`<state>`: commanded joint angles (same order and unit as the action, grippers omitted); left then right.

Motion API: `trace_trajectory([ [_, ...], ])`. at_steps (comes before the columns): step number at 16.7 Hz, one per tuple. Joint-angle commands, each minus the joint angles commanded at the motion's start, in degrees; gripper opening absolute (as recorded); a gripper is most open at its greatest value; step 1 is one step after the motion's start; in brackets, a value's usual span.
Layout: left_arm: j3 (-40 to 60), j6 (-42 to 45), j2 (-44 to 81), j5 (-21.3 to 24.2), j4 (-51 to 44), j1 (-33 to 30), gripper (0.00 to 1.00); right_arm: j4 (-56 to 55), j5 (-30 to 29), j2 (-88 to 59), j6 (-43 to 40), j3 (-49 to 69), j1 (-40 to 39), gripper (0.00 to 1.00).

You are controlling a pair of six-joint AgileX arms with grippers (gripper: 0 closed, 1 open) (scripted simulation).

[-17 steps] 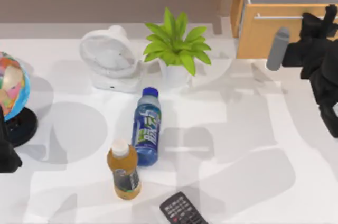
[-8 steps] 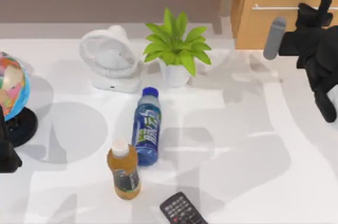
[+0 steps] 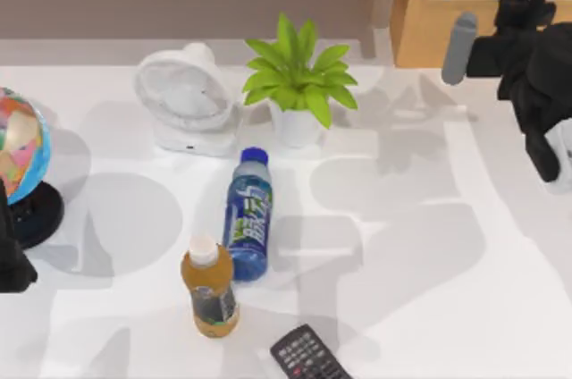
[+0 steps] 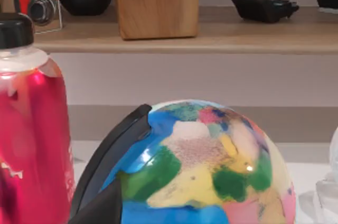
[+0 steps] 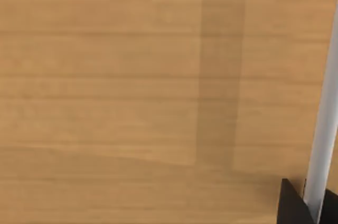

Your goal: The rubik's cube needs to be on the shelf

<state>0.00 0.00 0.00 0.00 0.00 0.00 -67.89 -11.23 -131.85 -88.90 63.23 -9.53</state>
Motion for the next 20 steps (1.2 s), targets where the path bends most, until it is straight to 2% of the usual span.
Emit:
trace_trajectory([
  [3, 0.0, 0.0, 0.0, 0.0, 0.0, 0.0, 1.0, 0.0, 0.0, 0.0, 0.0, 0.0, 0.0, 0.0],
  [16, 0.0, 0.0, 0.0, 0.0, 0.0, 0.0, 1.0, 0.0, 0.0, 0.0, 0.0, 0.0, 0.0, 0.98],
  [20, 0.0, 0.0, 0.0, 0.0, 0.0, 0.0, 1.0, 0.0, 0.0, 0.0, 0.0, 0.0, 0.0, 1.0],
])
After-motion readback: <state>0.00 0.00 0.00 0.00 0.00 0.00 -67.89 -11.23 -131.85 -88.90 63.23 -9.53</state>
